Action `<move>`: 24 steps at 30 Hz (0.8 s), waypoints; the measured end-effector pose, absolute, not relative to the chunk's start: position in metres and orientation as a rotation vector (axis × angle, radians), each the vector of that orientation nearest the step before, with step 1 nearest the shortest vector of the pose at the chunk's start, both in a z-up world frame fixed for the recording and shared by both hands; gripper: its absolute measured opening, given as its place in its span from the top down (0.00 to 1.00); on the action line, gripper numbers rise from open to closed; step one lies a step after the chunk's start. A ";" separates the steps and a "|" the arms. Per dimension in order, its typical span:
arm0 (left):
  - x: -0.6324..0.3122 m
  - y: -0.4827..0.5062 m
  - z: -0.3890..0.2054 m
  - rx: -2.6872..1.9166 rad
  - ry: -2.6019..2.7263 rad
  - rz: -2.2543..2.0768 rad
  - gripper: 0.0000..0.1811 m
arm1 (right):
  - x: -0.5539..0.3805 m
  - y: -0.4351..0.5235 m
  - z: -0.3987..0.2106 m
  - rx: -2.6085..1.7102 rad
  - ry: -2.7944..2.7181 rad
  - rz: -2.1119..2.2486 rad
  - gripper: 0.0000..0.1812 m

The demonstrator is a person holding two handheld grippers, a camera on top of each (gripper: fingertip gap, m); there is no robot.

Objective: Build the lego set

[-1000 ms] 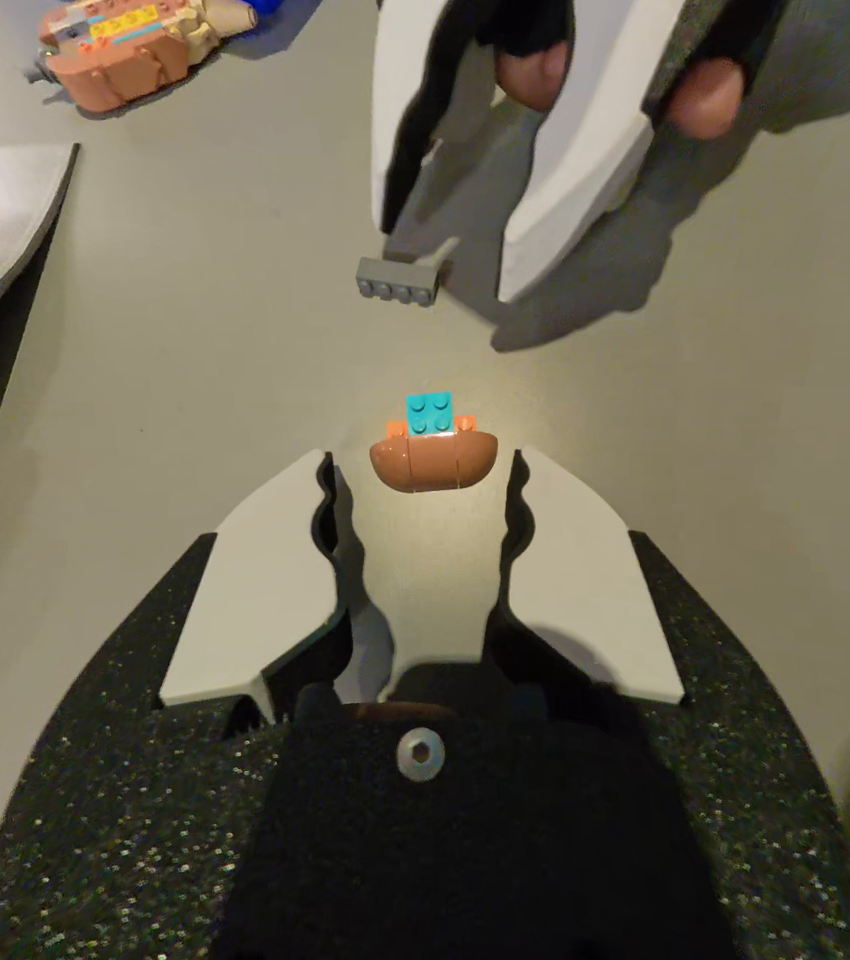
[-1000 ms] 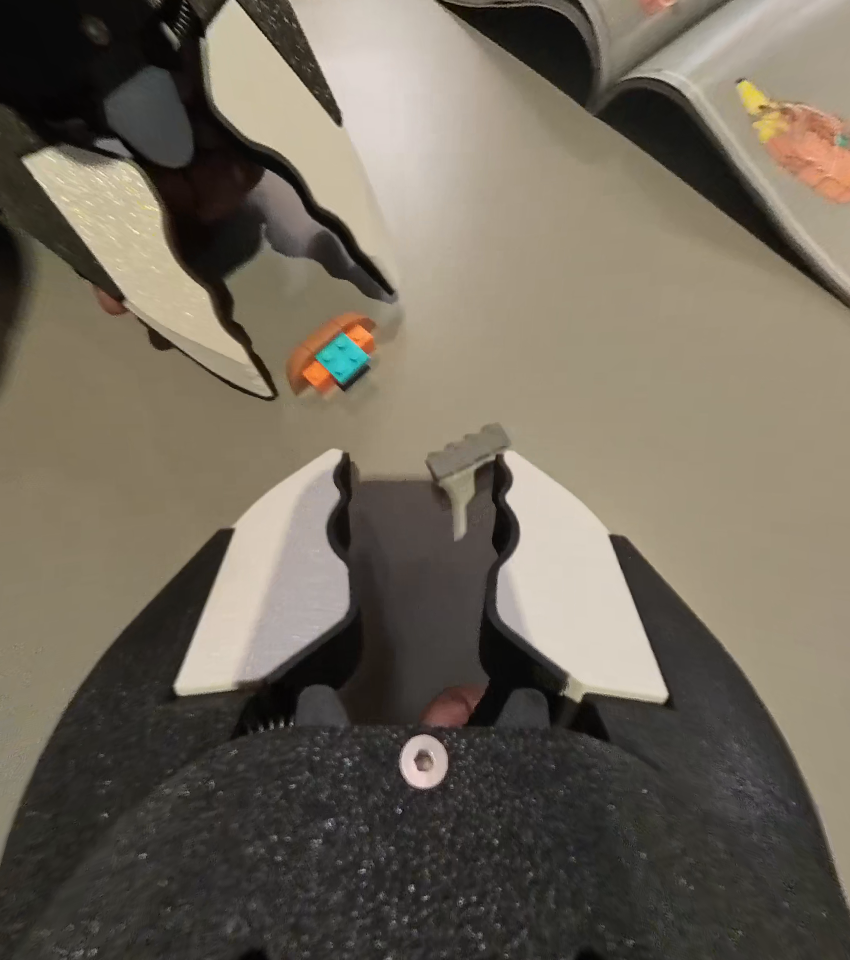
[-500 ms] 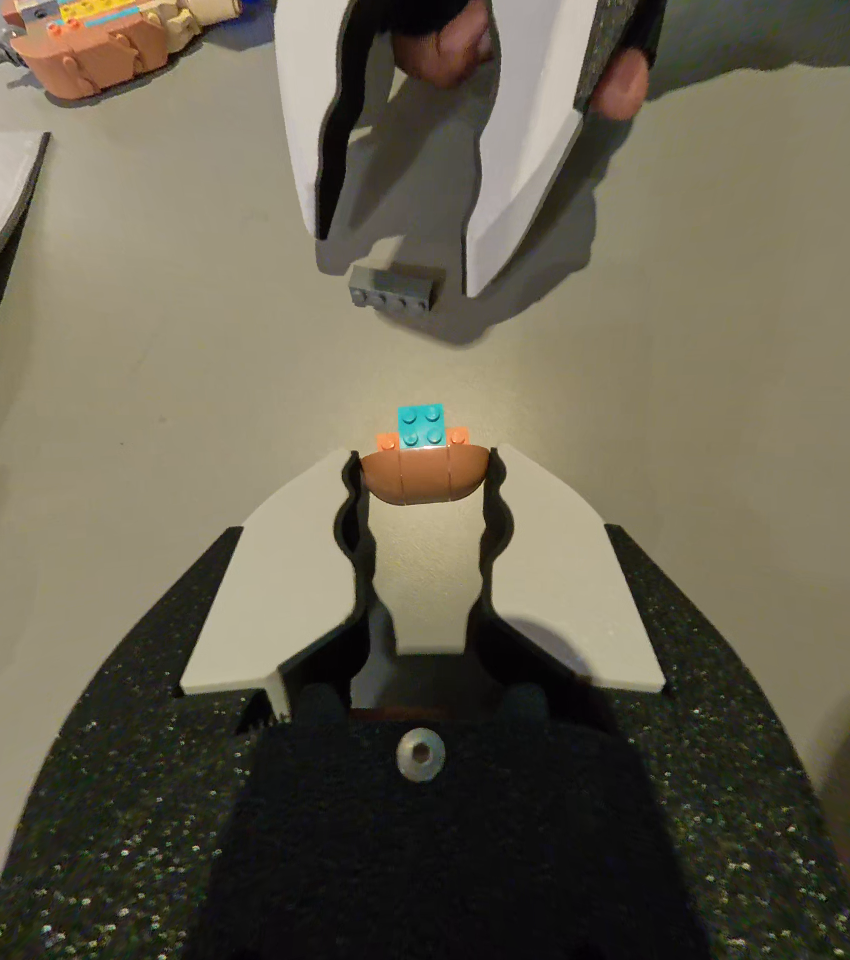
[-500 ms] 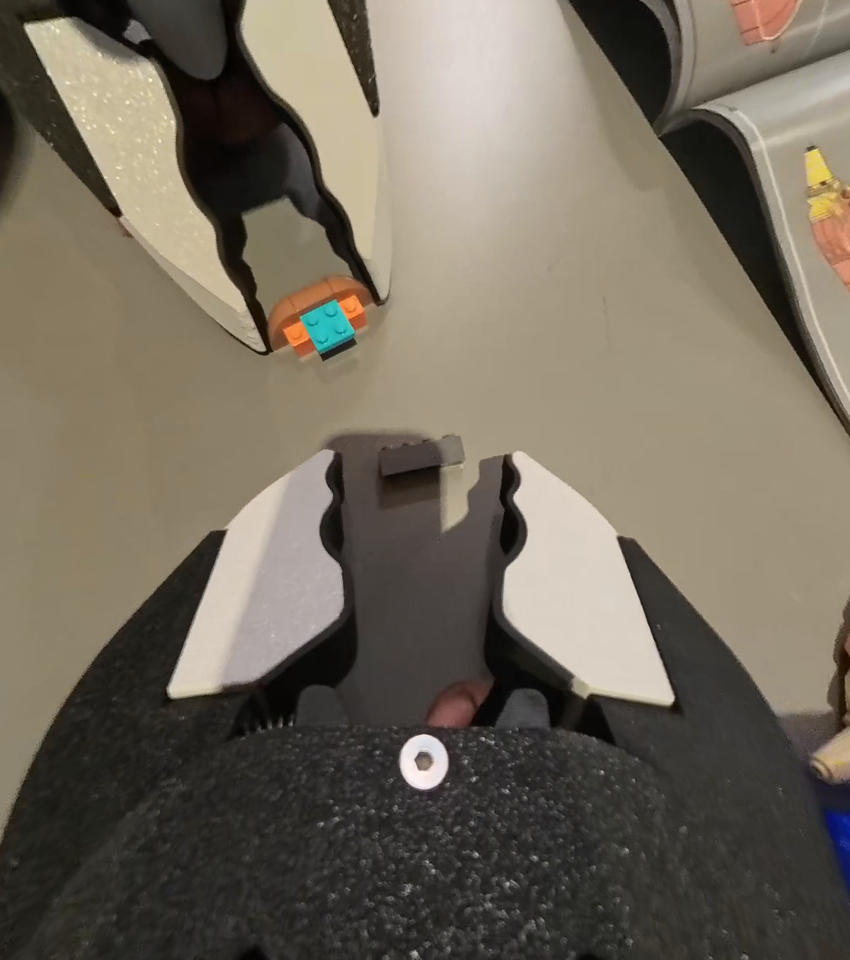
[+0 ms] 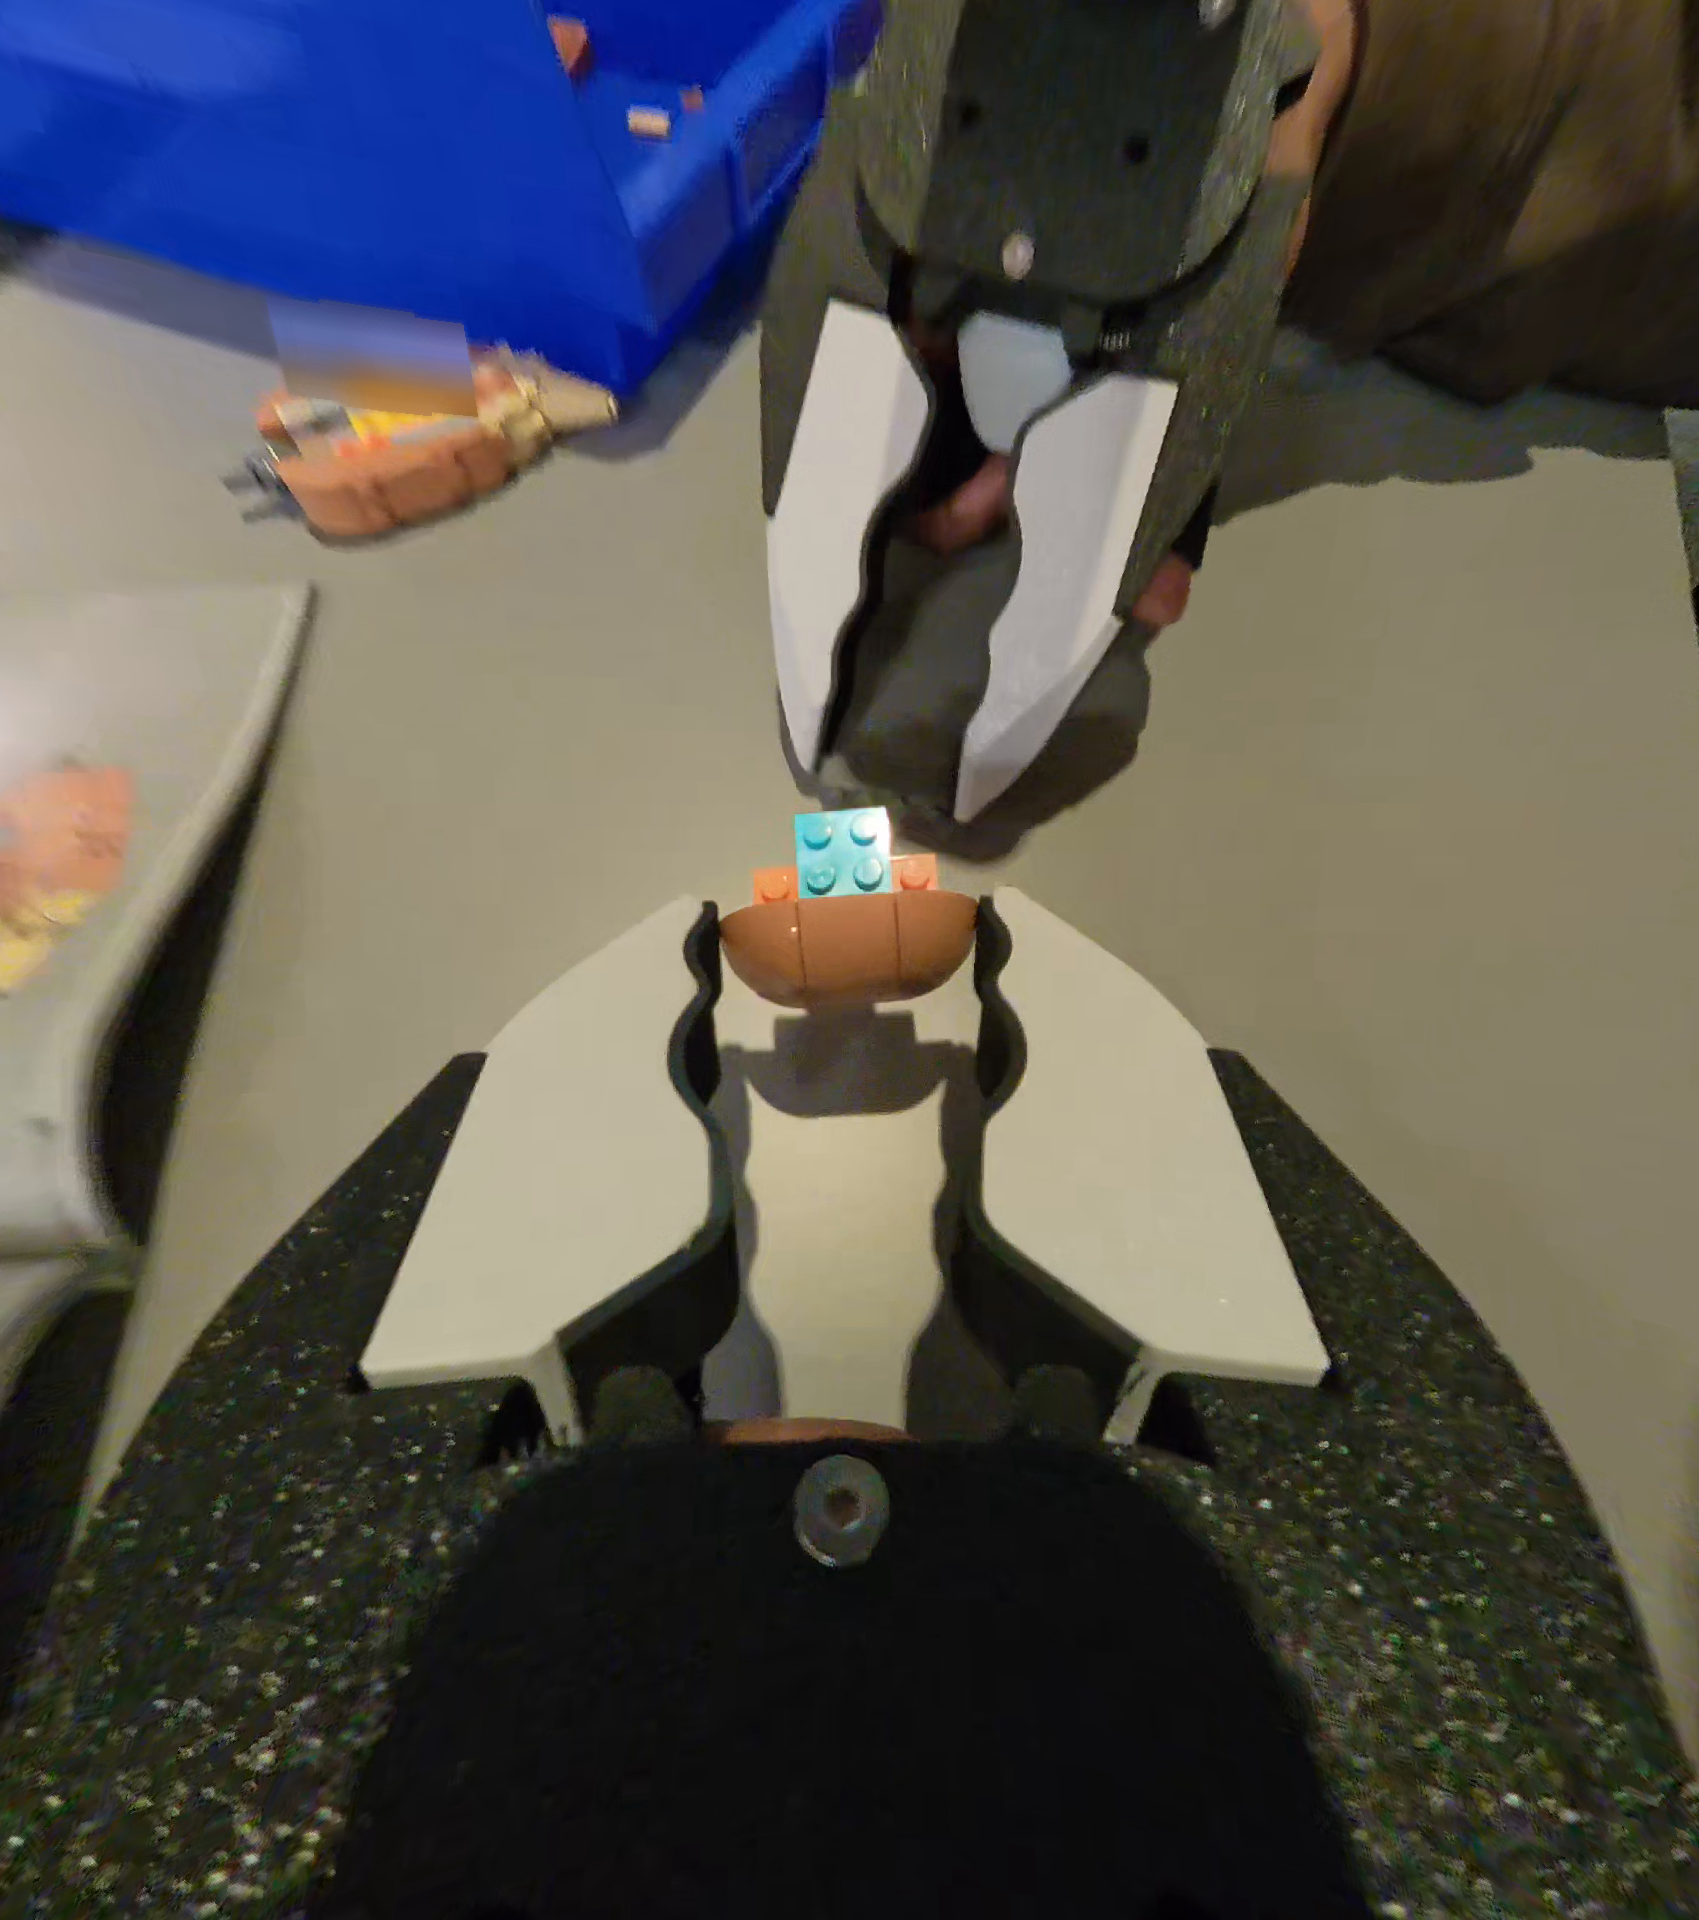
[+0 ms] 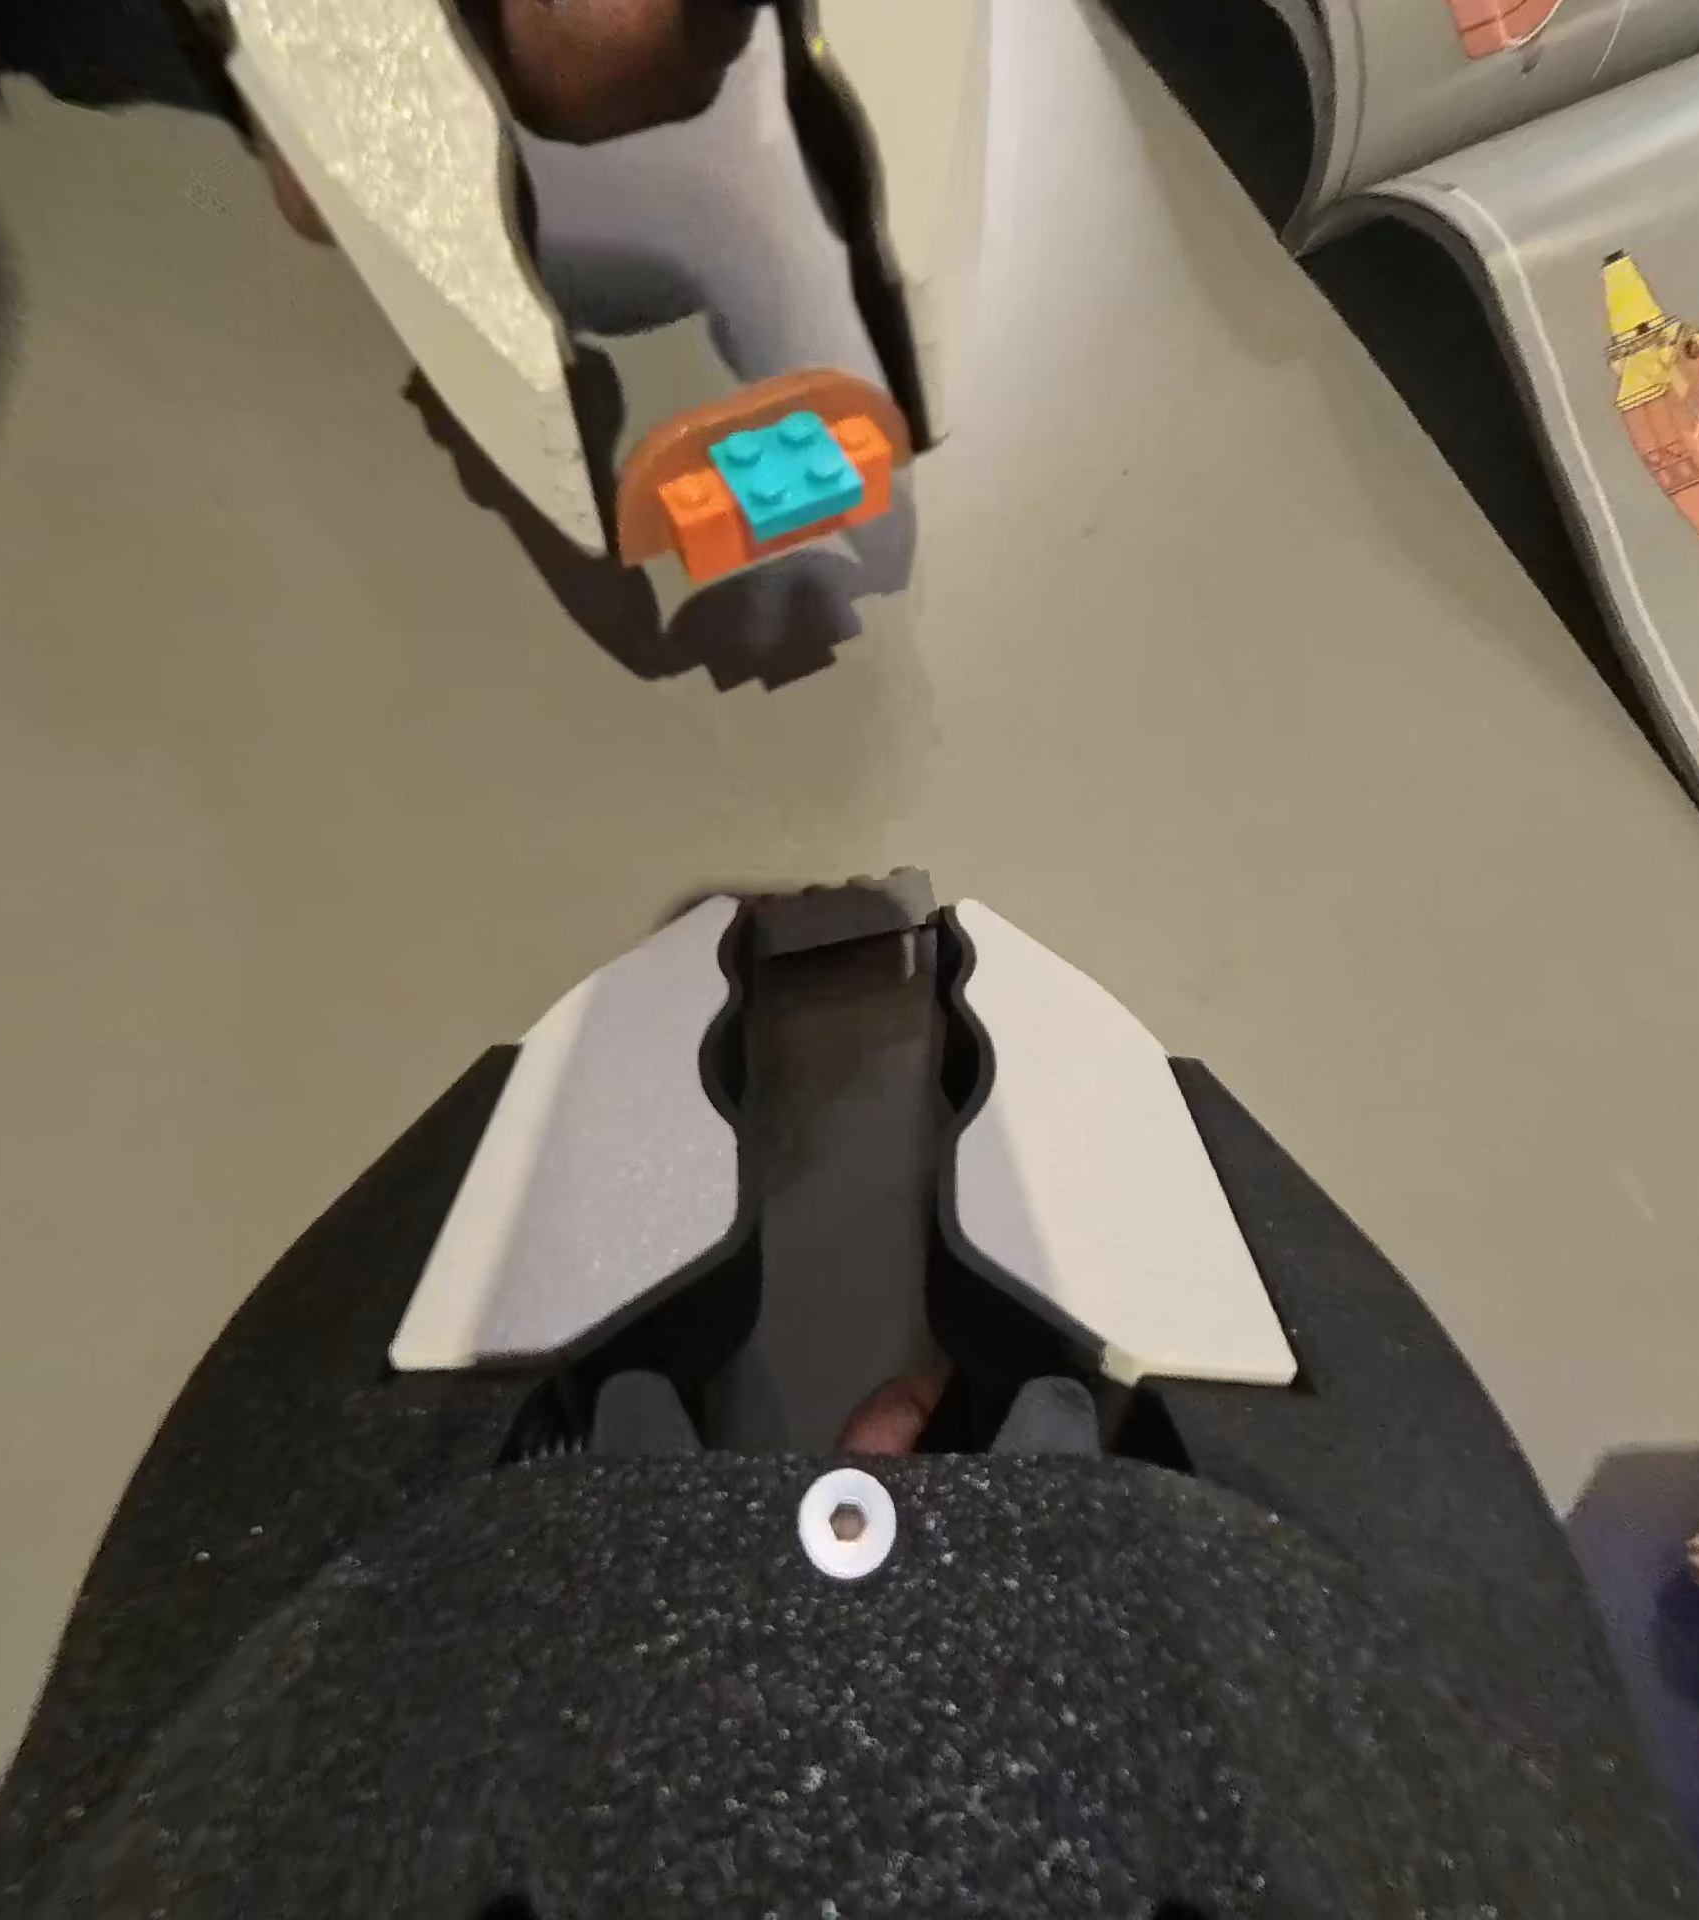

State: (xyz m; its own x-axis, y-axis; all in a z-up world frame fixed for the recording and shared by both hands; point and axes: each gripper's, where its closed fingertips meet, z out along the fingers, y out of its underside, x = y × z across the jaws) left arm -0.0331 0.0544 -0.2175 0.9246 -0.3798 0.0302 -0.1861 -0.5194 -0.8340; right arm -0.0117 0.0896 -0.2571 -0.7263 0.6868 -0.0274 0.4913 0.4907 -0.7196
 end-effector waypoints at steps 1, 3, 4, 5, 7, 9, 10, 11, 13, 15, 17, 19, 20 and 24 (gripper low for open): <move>-0.036 0.060 -0.208 -2.102 0.423 -0.243 0.74 | -0.014 0.090 -0.253 -1.012 -2.451 1.095 0.81; -0.044 0.076 -0.185 -2.014 0.428 -0.236 0.74 | -0.019 0.092 -0.244 -1.035 -2.391 1.170 0.81; -0.048 0.085 -0.173 -1.957 0.406 -0.248 0.74 | -0.022 0.093 -0.238 -1.047 -2.356 1.212 0.81; -0.053 0.095 -0.162 -1.897 0.368 -0.272 0.74 | -0.024 0.094 -0.233 -1.060 -2.321 1.252 0.81; -0.059 0.110 -0.152 -1.780 0.282 -0.321 0.74 | -0.027 0.100 -0.223 -1.087 -2.249 1.326 0.81; -0.062 0.114 -0.155 -1.688 0.220 -0.345 0.74 | -0.028 0.106 -0.215 -1.112 -2.183 1.408 0.81; -0.061 0.113 -0.158 -1.646 0.201 -0.355 0.74 | -0.027 0.109 -0.211 -1.121 -2.150 1.456 0.81; -0.060 0.110 -0.163 -1.618 0.186 -0.362 0.74 | -0.027 0.111 -0.208 -1.128 -2.117 1.502 0.81; -0.056 0.101 -0.161 -1.592 0.194 -0.381 0.74 | -0.026 0.113 -0.202 -1.131 -2.073 1.569 0.81; -0.059 0.095 -0.158 -1.559 0.217 -0.324 0.74 | -0.027 0.113 -0.197 -1.108 -2.062 1.598 0.81; -0.060 0.094 -0.158 -1.556 0.201 -0.359 0.74 | -0.029 0.111 -0.192 -1.086 -2.060 1.622 0.81; -0.060 0.094 -0.158 -1.549 0.201 -0.366 0.74 | -0.031 0.109 -0.185 -1.057 -2.067 1.625 0.81; -0.058 0.093 -0.156 -1.535 0.211 -0.364 0.74 | -0.031 0.109 -0.181 -1.029 -2.073 1.622 0.81; -0.056 0.090 -0.150 -1.484 0.235 -0.359 0.74 | -0.037 0.108 -0.156 -0.944 -2.081 1.640 0.81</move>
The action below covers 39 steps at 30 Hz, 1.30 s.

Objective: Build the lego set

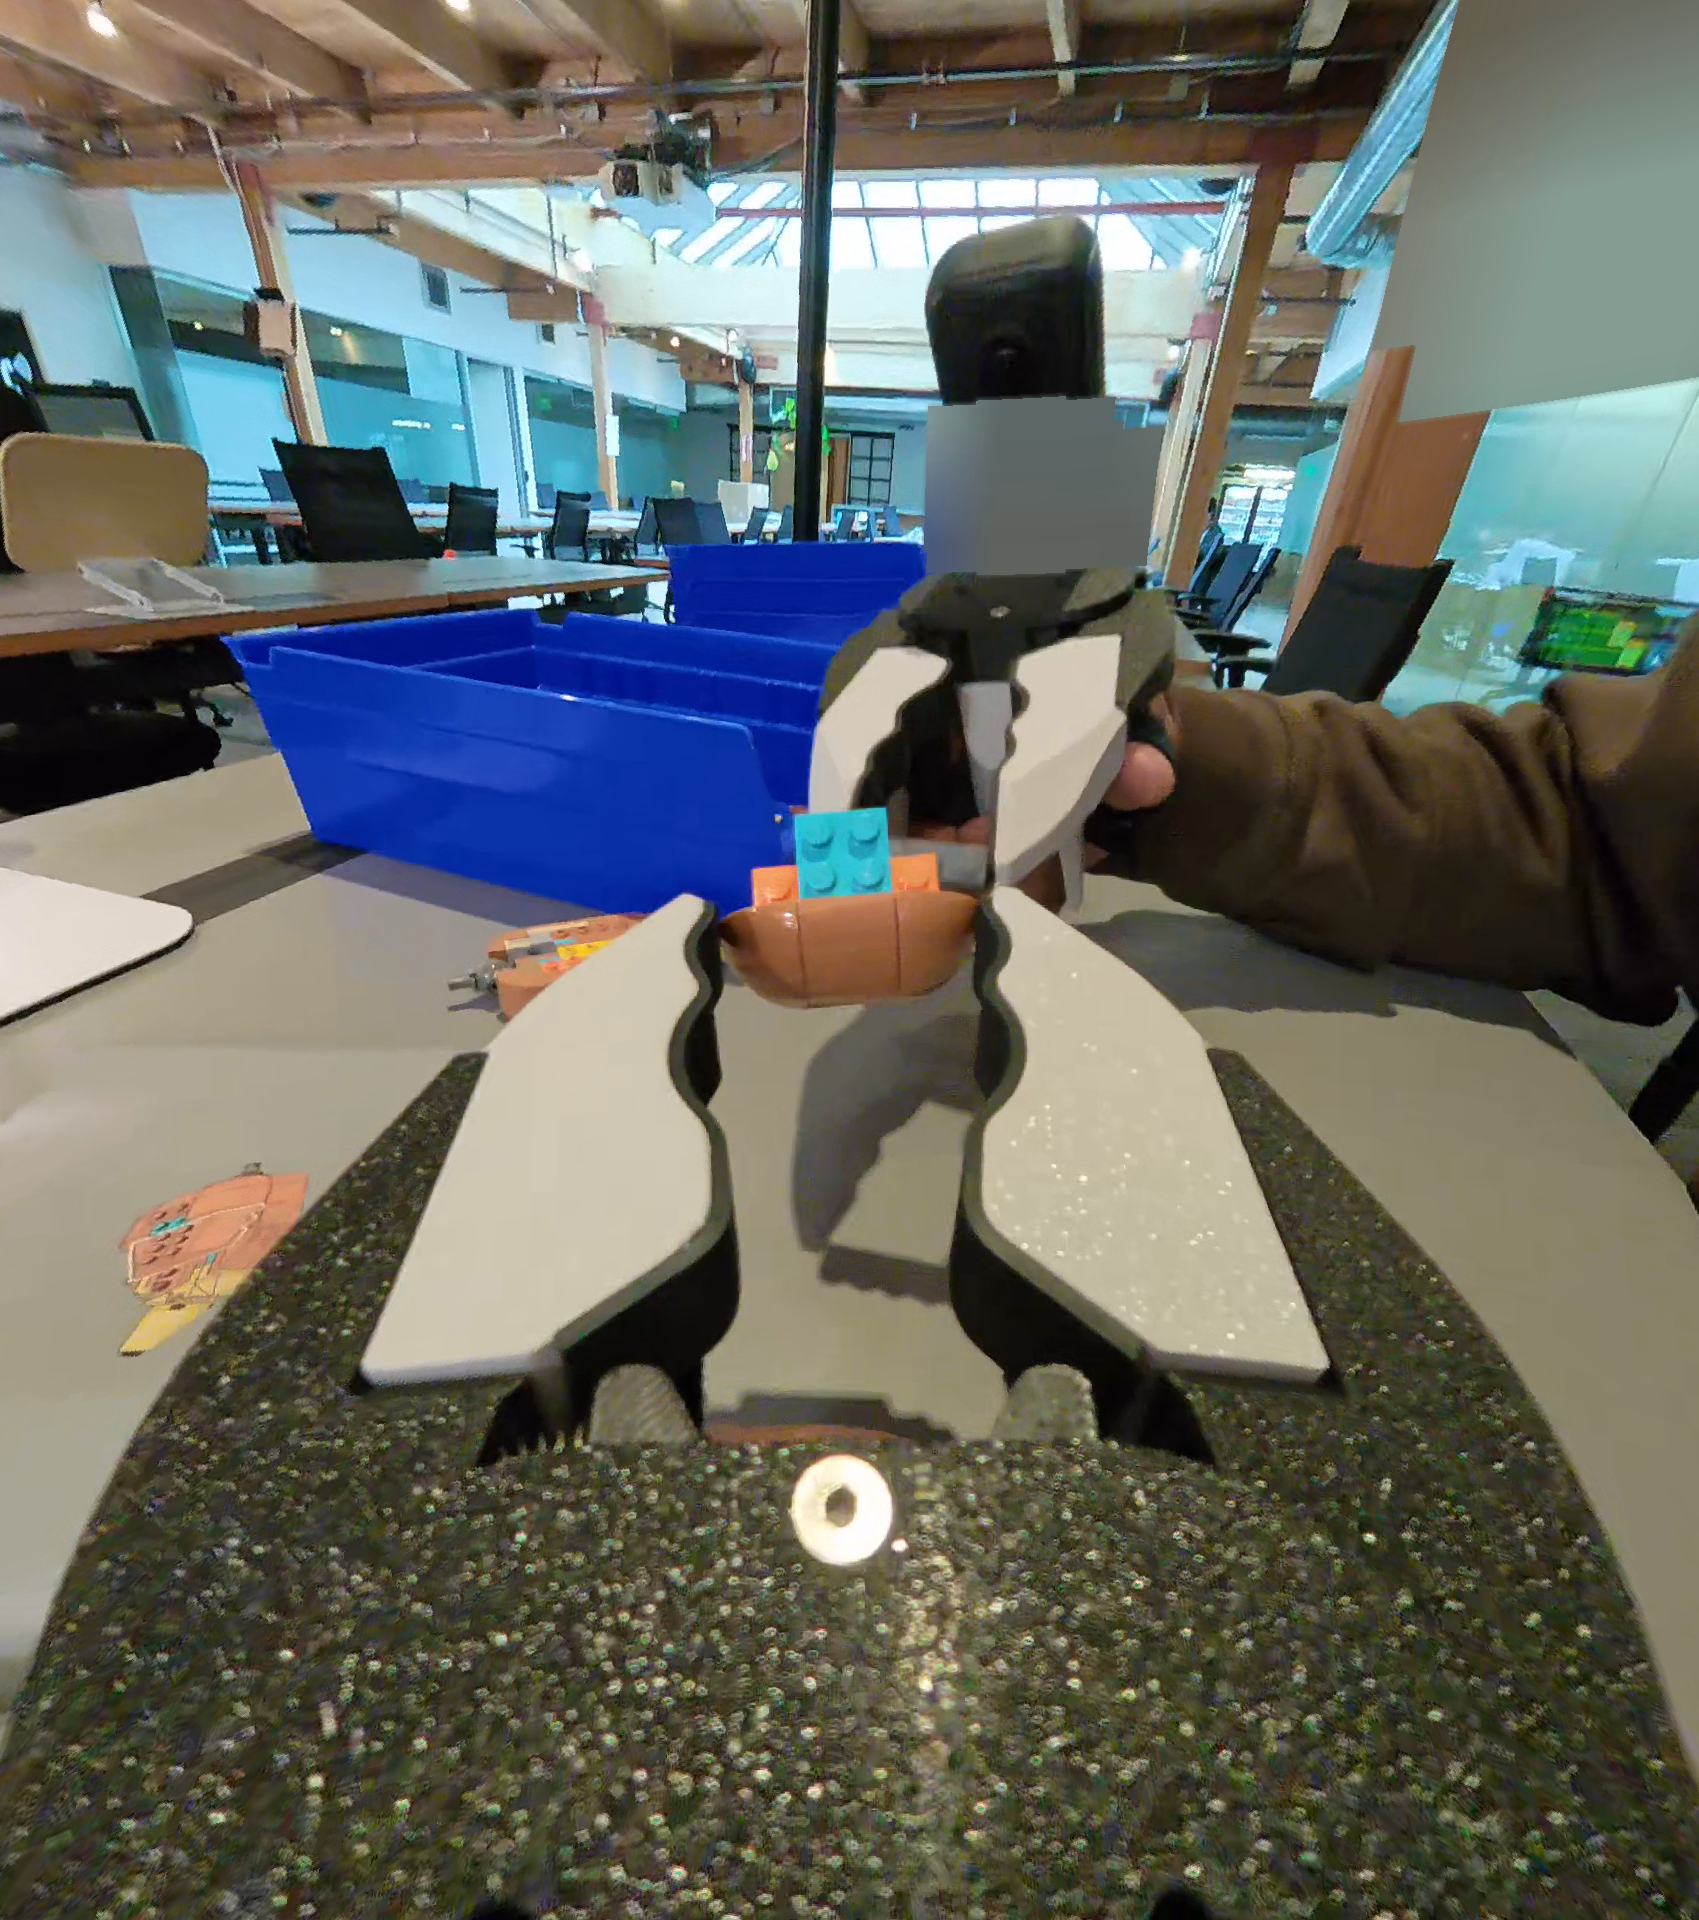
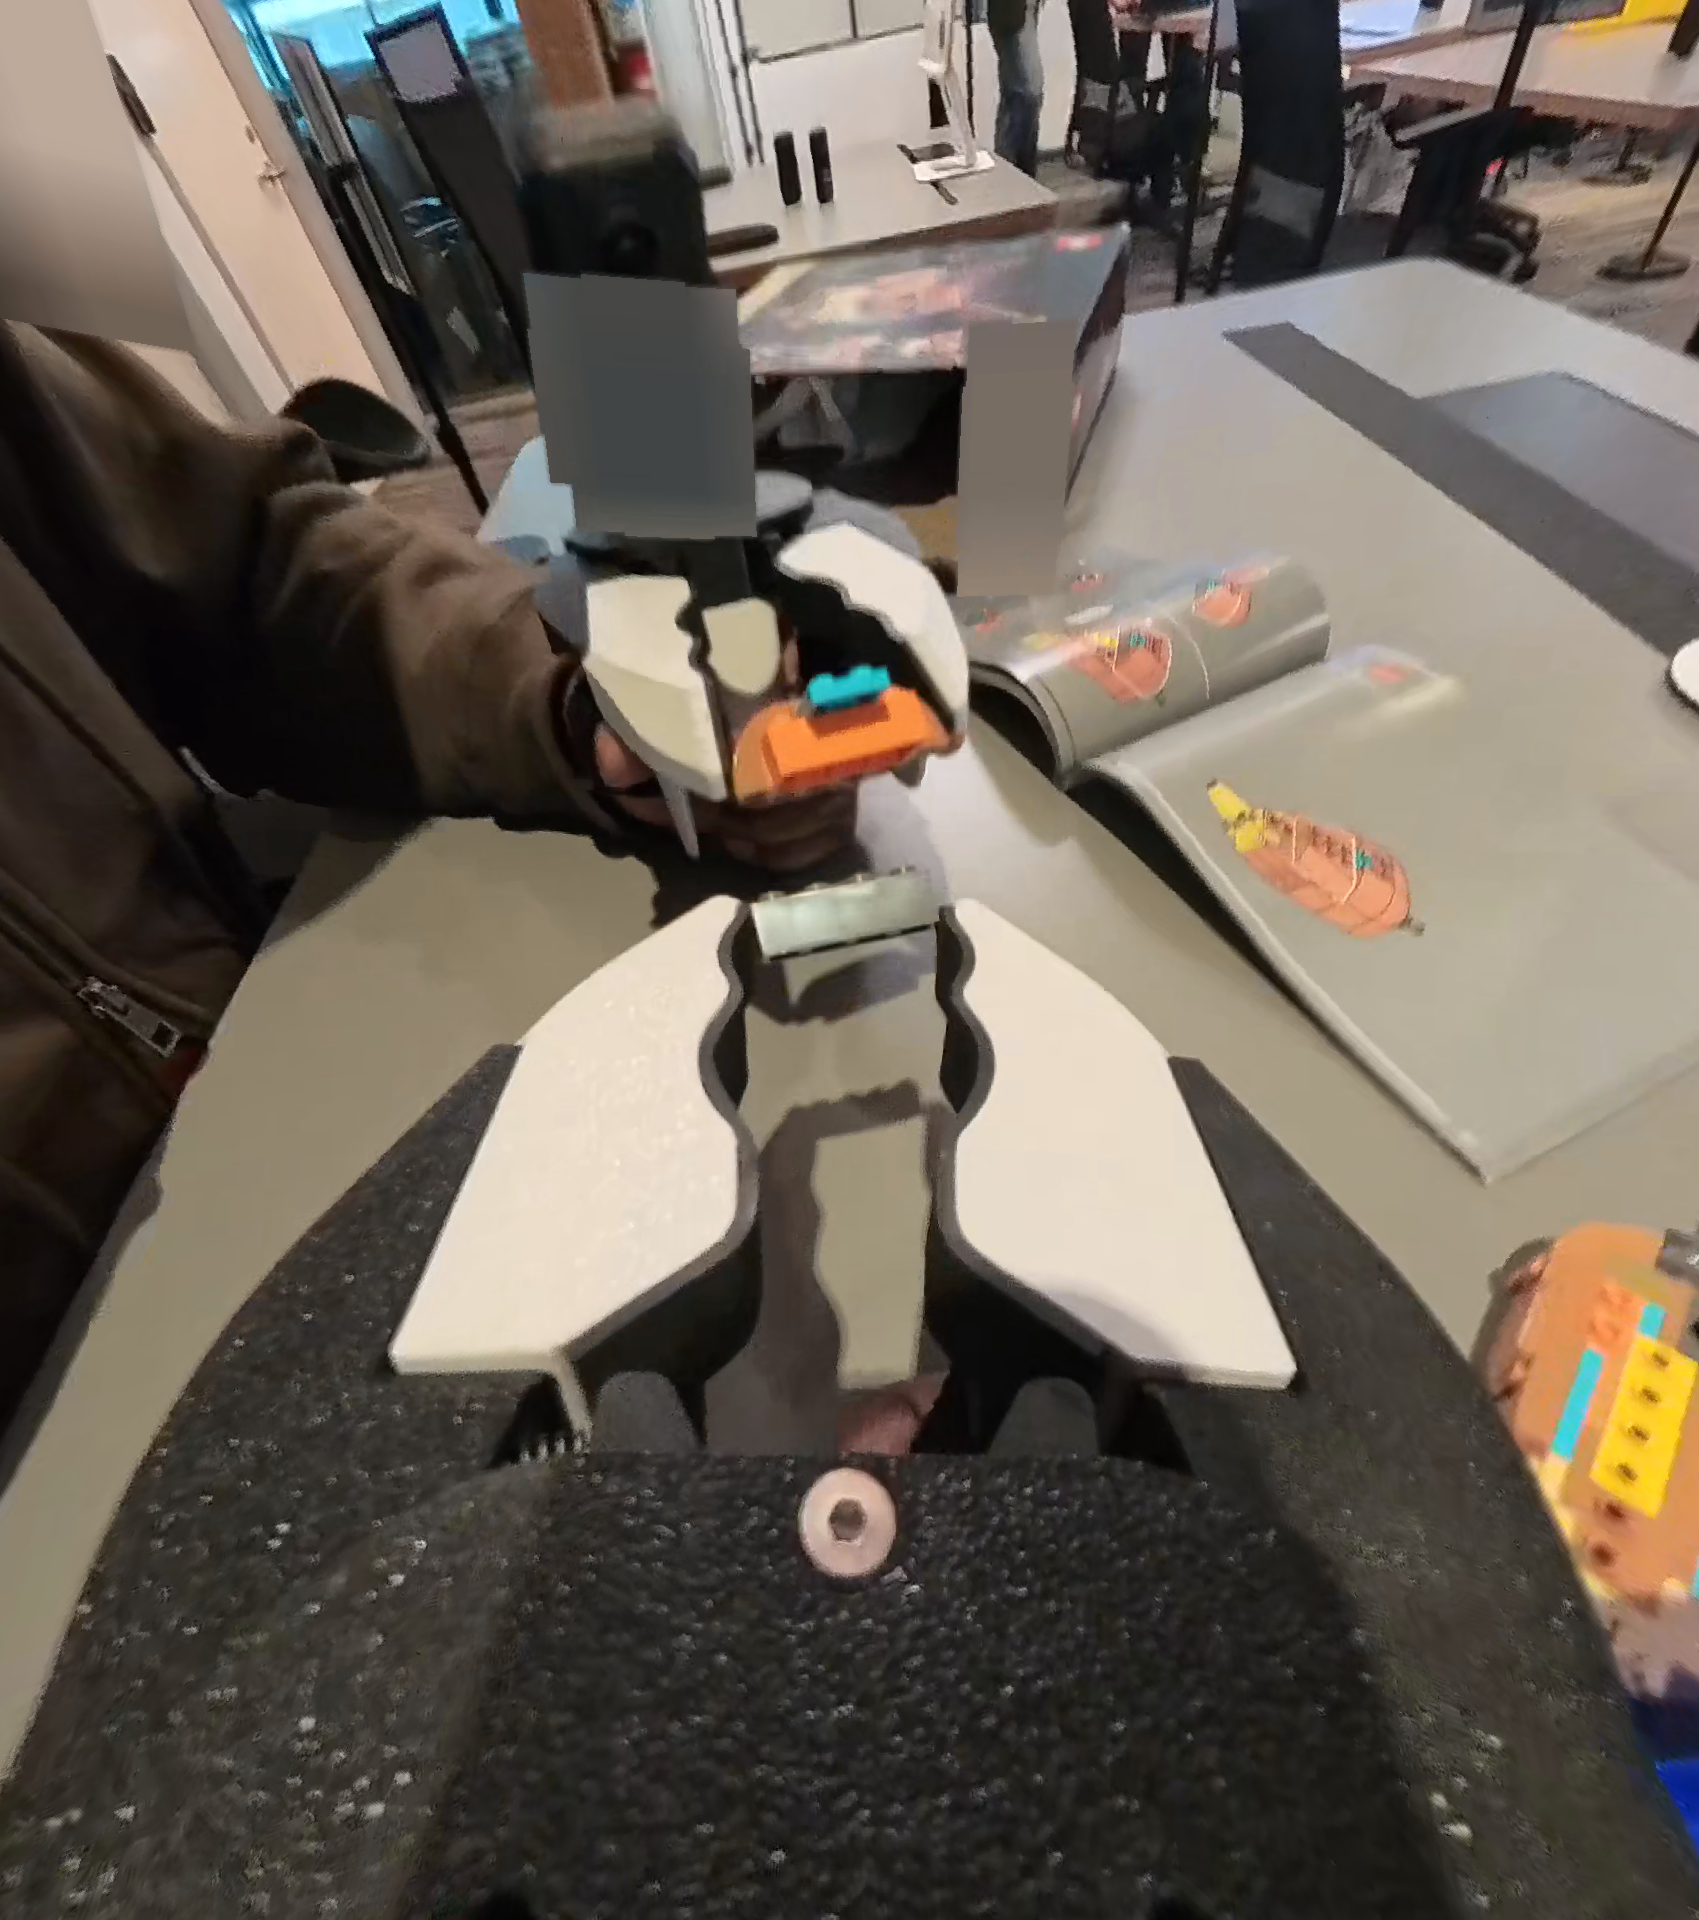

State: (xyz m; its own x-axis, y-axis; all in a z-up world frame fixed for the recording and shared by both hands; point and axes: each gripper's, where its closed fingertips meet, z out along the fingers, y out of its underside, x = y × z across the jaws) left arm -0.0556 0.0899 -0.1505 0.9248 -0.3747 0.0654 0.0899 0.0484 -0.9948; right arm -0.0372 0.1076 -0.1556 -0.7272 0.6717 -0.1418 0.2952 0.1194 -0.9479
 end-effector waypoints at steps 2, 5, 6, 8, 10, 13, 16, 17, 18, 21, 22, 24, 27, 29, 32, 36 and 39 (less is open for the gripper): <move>-0.057 0.088 -0.147 -1.456 0.229 -0.368 0.74 | -0.043 0.109 -0.143 -0.913 -2.082 1.661 0.81; -0.061 0.085 -0.140 -1.413 0.213 -0.365 0.74 | -0.053 0.108 -0.130 -0.885 -2.108 1.674 0.81; -0.063 0.084 -0.138 -1.400 0.206 -0.365 0.74 | -0.058 0.107 -0.128 -0.887 -2.116 1.672 0.81; -0.067 0.082 -0.134 -1.369 0.178 -0.390 0.74 | -0.066 0.105 -0.124 -0.910 -2.128 1.687 0.82; -0.073 0.080 -0.130 -1.337 0.134 -0.435 0.74 | -0.072 0.102 -0.123 -0.950 -2.140 1.702 0.82; -0.080 0.081 -0.131 -1.328 0.088 -0.474 0.74 | -0.076 0.098 -0.115 -0.991 -2.132 1.772 0.82; -0.080 0.080 -0.129 -1.320 0.095 -0.469 0.74 | -0.075 0.096 -0.113 -0.992 -2.145 1.781 0.82; -0.079 0.080 -0.129 -1.322 0.103 -0.471 0.74 | -0.074 0.095 -0.114 -0.986 -2.153 1.779 0.82; -0.078 0.080 -0.130 -1.327 0.110 -0.471 0.74 | -0.073 0.093 -0.114 -0.980 -2.165 1.777 0.82; -0.073 0.082 -0.133 -1.351 0.149 -0.440 0.74 | -0.070 0.088 -0.119 -0.957 -2.212 1.732 0.82; -0.071 0.082 -0.133 -1.357 0.162 -0.430 0.74 | -0.069 0.086 -0.121 -0.948 -2.230 1.716 0.82; -0.068 0.082 -0.134 -1.365 0.183 -0.415 0.74 | -0.067 0.082 -0.124 -0.936 -2.259 1.692 0.81; -0.065 0.082 -0.135 -1.370 0.204 -0.405 0.74 | -0.066 0.079 -0.125 -0.933 -2.275 1.680 0.82; -0.063 0.082 -0.134 -1.369 0.216 -0.403 0.74 | -0.066 0.079 -0.126 -0.938 -2.281 1.669 0.82; -0.062 0.081 -0.134 -1.365 0.226 -0.408 0.74 | -0.066 0.078 -0.127 -0.943 -2.287 1.662 0.82; -0.060 0.081 -0.133 -1.355 0.231 -0.414 0.74 | -0.065 0.076 -0.126 -0.936 -2.294 1.663 0.82; -0.060 0.080 -0.132 -1.351 0.233 -0.420 0.74 | -0.064 0.074 -0.126 -0.936 -2.298 1.655 0.82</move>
